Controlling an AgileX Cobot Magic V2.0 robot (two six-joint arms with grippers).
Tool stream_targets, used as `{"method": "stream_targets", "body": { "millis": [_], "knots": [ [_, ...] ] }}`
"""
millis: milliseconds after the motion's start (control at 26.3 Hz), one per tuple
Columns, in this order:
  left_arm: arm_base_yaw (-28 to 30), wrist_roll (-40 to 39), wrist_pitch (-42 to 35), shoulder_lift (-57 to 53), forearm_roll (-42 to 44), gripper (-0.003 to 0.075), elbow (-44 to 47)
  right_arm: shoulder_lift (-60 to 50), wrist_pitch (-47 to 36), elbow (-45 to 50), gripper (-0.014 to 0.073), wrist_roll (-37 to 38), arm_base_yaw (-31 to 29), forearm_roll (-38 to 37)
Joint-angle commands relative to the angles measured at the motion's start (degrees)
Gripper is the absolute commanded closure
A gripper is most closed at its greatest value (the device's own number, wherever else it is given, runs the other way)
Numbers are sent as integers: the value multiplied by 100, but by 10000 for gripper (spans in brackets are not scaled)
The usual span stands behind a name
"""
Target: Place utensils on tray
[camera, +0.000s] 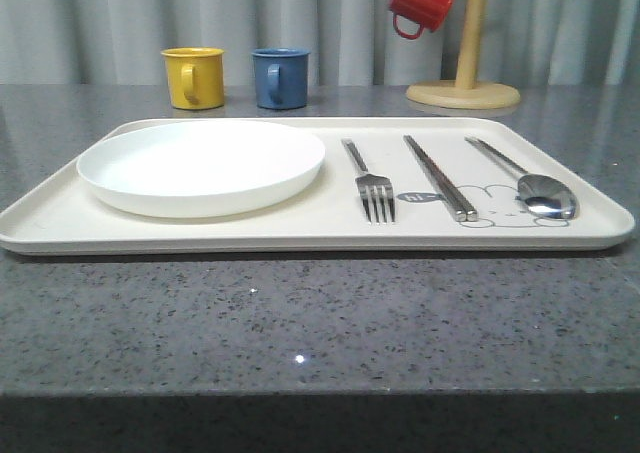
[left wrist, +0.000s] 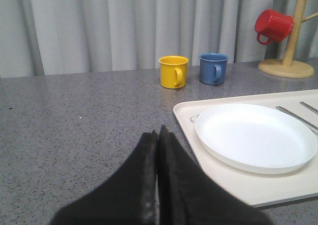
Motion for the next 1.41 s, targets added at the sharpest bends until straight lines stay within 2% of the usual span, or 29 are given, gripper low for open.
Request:
{"method": "stream_targets", "body": {
  "millis": [0,1140,1368],
  "knots": [
    [21,-67,-443,45,-76,738,-145,-352,-491,-78,667,-65,-13,-112],
    [21,-67,-478,-86,85,738,63,-506,-421,-78,667,-65,-13,-112],
    [21,-67,-1390,-141,447,738,998,-506,-422,-78,667,-65,-13,-112]
  ]
}}
